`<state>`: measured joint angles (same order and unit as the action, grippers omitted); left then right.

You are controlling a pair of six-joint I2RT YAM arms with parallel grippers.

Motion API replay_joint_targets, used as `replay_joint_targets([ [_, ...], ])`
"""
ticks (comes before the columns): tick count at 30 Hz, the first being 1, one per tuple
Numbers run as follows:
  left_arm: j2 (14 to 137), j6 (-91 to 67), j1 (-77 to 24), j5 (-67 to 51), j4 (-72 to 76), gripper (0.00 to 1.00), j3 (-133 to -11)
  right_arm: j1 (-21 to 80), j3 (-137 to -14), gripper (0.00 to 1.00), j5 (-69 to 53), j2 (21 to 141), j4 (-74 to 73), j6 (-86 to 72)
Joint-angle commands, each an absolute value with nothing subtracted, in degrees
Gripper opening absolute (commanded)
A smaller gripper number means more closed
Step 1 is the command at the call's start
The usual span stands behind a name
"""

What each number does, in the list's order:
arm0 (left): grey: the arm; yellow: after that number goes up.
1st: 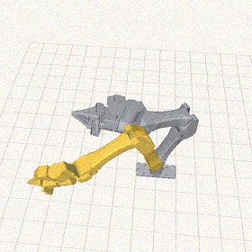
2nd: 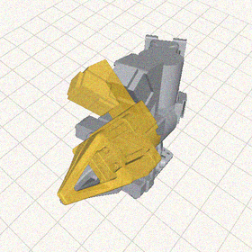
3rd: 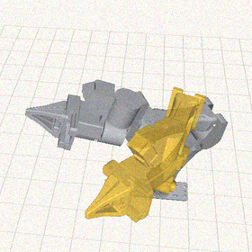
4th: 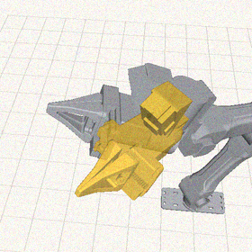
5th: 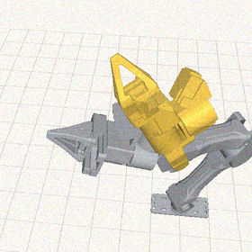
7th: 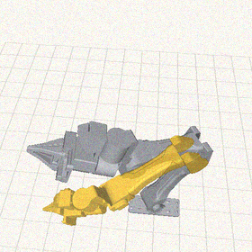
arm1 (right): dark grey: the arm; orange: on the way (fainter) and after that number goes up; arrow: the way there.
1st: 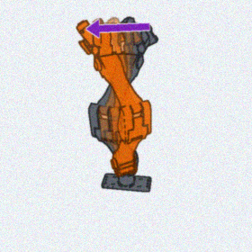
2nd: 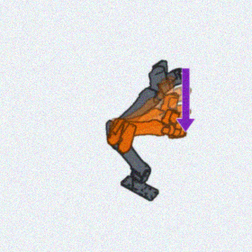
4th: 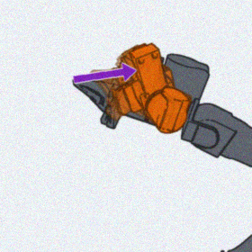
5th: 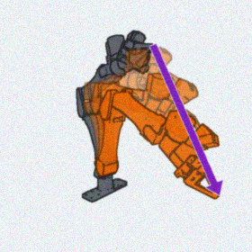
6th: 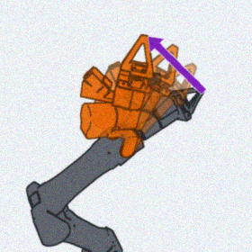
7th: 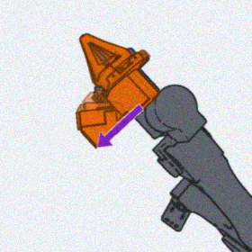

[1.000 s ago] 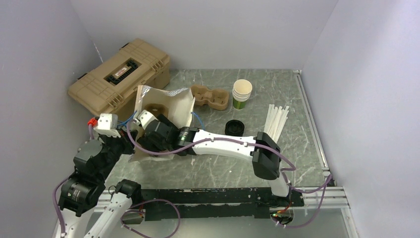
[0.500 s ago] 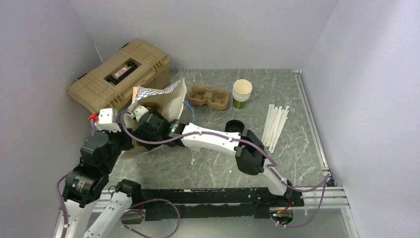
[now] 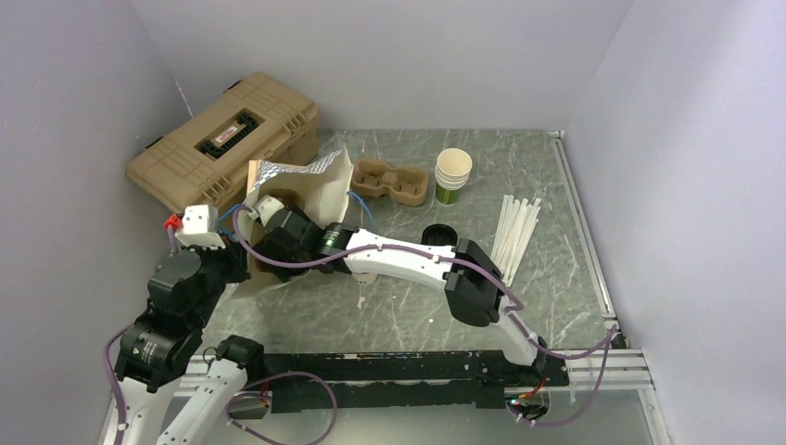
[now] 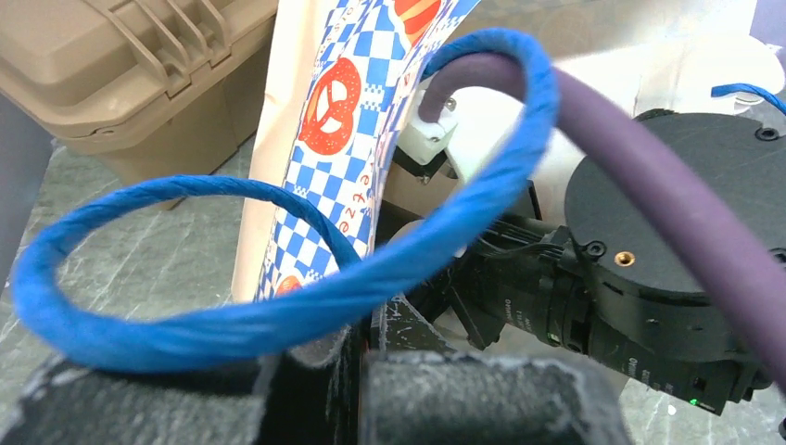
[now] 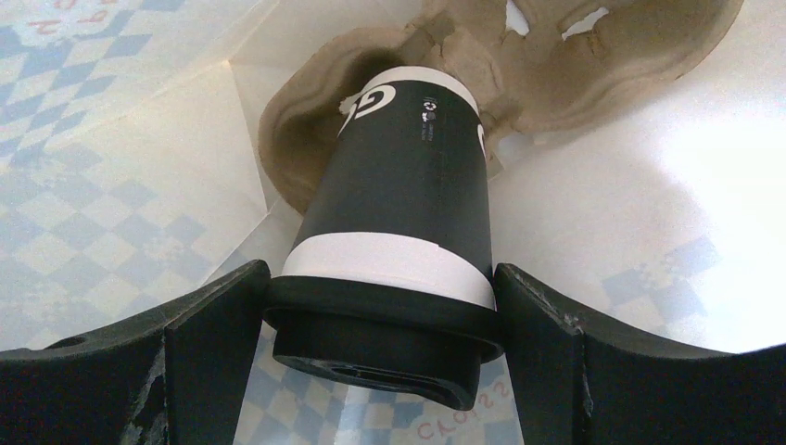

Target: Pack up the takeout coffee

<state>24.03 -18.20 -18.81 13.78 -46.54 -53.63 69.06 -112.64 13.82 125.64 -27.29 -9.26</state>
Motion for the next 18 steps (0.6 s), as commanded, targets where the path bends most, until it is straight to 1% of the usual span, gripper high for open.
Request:
replay_joint_targets([
  [1,23.4,-19.6,-19.2,10.5,-46.4,0.00,-54.5,68.3,-109.3,0.85,15.8,119.7,-25.4,-9.7],
  [4,23.3,-19.5,-19.2,10.2,-46.3,0.00,-54.4,68.6,-108.4,0.92,16.3,117.3,-24.7,-9.8],
  [6,23.3,-19.4,-19.2,9.9,-46.3,0.00,-54.5,68.8,-107.9,0.99,16.3,115.9,-24.4,-9.9],
  [18,22.6,-19.0,-19.2,8.3,-46.1,0.00,-54.4,69.7,-102.5,1.00,15.7,108.5,-22.0,-10.1],
])
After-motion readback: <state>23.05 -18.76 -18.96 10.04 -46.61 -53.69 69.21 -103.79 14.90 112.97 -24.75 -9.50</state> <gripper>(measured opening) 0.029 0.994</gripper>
